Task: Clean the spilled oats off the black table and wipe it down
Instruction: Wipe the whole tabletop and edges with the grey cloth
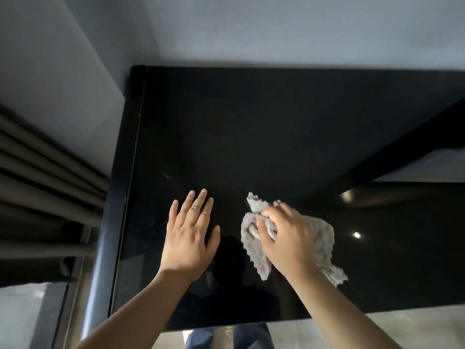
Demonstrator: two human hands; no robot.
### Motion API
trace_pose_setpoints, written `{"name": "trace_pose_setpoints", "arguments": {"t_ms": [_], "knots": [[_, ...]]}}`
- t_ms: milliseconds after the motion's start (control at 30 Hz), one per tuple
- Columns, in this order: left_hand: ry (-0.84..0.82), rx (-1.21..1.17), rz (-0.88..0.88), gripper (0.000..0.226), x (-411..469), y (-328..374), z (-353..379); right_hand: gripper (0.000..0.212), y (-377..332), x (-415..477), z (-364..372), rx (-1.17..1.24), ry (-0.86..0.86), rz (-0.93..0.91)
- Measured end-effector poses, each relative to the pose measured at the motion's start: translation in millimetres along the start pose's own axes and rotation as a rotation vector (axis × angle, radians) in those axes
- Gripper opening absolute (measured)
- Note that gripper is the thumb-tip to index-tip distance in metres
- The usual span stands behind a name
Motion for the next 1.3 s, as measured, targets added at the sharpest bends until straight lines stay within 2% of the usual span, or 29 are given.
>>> {"name": "trace_pose_setpoints", "arguments": {"t_ms": [67, 133, 233, 333, 467, 533, 700, 800, 867, 933, 1067, 1200, 1300], "knots": [[-0.001, 0.014, -0.001, 0.057, 0.2, -0.4, 0.7, 0.008, -4.9, -14.9, -7.7, 0.038, -0.060, 0.013], [-0.007, 0.023, -0.007, 0.057, 0.2, 0.0, 1.0, 0.008, 0.2, -11.9, -22.1, 0.064, -0.025, 0.054], [-0.008, 0.025, -0.008, 0.058, -0.2, 0.4, 3.4, 0.010, 24.7, 19.3, -33.0, -0.023, 0.117, 0.134], [0.013, 0.018, -0.012, 0.057, 0.4, -0.3, 3.0, 0.015, 44.2, 33.5, -9.9, -0.156, 0.085, 0.233], [0.020, 0.016, -0.006, 0.058, 0.3, 0.1, 3.0, 0.010, 18.7, -16.5, -12.6, -0.183, 0.151, 0.157], [0.017, 0.022, -0.003, 0.059, -0.4, 0.4, 2.7, 0.011, 8.0, -46.7, -23.6, -0.128, 0.119, 0.128], [0.027, 0.031, -0.012, 0.060, 0.6, 1.2, 0.2, 0.012, -6.4, -98.5, -41.7, 0.014, -0.058, 0.208], [0.027, 0.033, -0.015, 0.056, -0.2, 1.2, 1.5, 0.010, 2.6, -88.7, -61.2, 0.035, 0.036, 0.252], [0.036, 0.042, -0.016, 0.055, -1.2, 1.6, 2.6, 0.009, 22.4, -67.8, -68.7, -0.030, 0.150, 0.286], [0.049, 0.043, -0.015, 0.056, -1.5, 0.5, 1.9, 0.008, 36.8, -56.1, -61.2, -0.108, 0.172, 0.322], [0.069, 0.040, -0.008, 0.059, -1.8, 2.0, 0.5, 0.011, 21.8, -94.6, -49.9, -0.209, 0.145, 0.206], [0.089, 0.038, -0.002, 0.055, -2.5, 3.7, -1.3, 0.010, 5.7, -134.3, -61.6, -0.135, 0.126, 0.149], [0.094, 0.037, -0.001, 0.054, -3.7, 5.4, -3.3, 0.013, -1.2, -149.9, -63.3, -0.033, 0.036, 0.178]]}}
Point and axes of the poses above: each hand's wrist, its own x-axis towards the middle knuckle, its own z-axis out of the palm, y = z × x, the point moved 9 cm from there along x, towards the middle knuckle, and after that the axes turned 15 degrees about y, right-handed, at the moved point
